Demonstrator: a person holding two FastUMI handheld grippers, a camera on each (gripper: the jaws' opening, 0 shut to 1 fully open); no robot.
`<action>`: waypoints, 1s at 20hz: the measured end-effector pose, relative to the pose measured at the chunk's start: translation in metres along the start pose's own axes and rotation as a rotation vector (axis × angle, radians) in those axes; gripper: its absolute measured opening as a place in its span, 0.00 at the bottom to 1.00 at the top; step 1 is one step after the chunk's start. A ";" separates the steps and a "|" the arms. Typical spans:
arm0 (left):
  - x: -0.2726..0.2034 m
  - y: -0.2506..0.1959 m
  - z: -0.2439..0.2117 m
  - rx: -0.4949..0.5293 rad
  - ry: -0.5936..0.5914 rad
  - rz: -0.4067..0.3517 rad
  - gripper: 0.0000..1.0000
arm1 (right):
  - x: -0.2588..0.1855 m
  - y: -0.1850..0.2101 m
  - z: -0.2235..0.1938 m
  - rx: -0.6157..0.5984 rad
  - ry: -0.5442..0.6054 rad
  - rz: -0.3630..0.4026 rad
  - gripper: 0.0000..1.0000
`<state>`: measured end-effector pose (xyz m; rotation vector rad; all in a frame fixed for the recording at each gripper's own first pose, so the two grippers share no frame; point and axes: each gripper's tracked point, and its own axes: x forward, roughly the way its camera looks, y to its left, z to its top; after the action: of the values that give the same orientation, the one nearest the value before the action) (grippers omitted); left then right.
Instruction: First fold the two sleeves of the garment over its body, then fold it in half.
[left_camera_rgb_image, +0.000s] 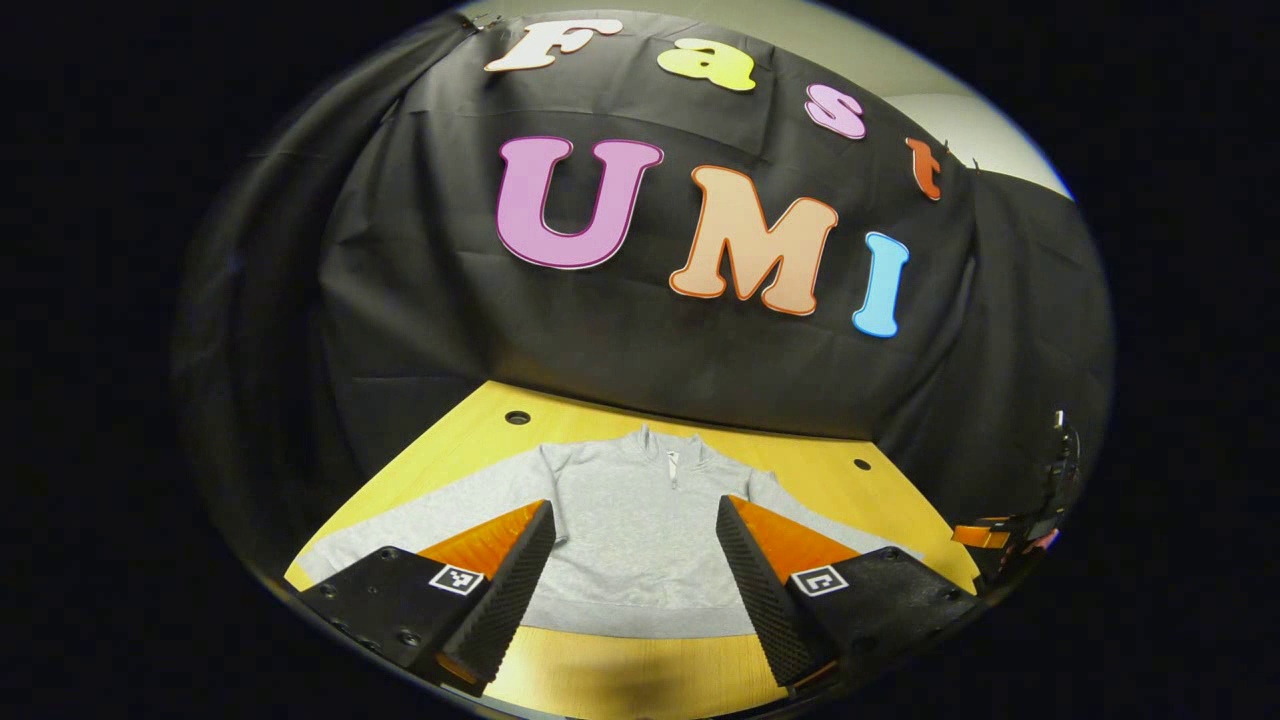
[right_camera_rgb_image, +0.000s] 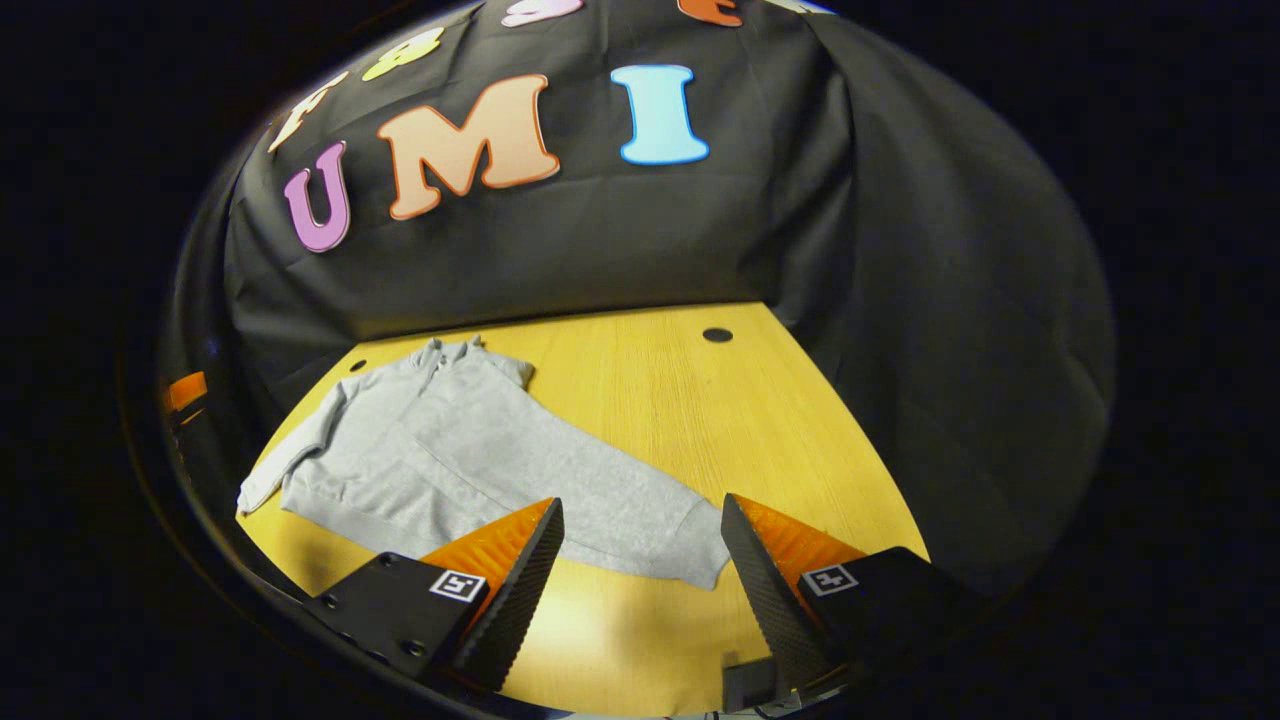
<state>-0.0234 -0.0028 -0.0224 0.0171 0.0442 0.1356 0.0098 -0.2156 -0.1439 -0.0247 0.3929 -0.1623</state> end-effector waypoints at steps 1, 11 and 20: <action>-0.002 0.000 0.001 0.000 0.002 0.013 0.95 | 0.011 -0.007 -0.008 0.004 0.027 0.003 0.96; -0.016 -0.005 -0.015 -0.007 0.033 0.101 0.95 | 0.082 -0.035 -0.079 0.004 0.293 0.045 0.98; -0.022 -0.014 -0.027 -0.007 0.042 0.109 0.95 | 0.092 -0.039 -0.091 -0.040 0.349 0.013 0.86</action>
<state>-0.0443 -0.0197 -0.0488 0.0100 0.0848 0.2449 0.0532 -0.2685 -0.2605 -0.0331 0.7447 -0.1460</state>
